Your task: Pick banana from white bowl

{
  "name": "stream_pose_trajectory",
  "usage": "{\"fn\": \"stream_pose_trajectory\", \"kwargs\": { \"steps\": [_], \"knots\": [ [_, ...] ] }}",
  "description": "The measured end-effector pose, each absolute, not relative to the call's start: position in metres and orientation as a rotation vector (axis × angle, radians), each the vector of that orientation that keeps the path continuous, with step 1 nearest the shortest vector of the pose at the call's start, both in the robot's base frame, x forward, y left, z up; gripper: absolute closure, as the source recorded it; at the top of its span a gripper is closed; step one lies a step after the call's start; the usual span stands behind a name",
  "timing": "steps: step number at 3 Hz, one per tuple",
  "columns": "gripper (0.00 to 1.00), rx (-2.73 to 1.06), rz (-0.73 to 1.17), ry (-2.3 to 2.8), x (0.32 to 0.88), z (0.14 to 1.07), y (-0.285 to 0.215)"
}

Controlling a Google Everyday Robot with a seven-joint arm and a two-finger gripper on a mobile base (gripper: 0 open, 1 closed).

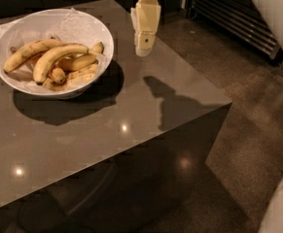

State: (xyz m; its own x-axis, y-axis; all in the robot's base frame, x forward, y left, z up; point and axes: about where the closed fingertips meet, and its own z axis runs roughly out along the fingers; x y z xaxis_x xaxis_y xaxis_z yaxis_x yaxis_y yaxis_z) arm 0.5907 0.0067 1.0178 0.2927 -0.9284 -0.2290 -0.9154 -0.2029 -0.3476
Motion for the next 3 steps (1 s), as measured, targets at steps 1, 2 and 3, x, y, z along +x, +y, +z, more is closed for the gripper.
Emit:
{"fn": "stream_pose_trajectory", "kwargs": {
  "steps": [1,2,3],
  "knots": [
    [0.0,-2.162,0.01,1.616,0.598,1.017,0.018],
    [0.0,-2.23,0.048,1.534,0.609,1.015,0.051],
    [0.03,-2.288,0.078,1.456,0.622,1.009,0.089]
  ]
}}
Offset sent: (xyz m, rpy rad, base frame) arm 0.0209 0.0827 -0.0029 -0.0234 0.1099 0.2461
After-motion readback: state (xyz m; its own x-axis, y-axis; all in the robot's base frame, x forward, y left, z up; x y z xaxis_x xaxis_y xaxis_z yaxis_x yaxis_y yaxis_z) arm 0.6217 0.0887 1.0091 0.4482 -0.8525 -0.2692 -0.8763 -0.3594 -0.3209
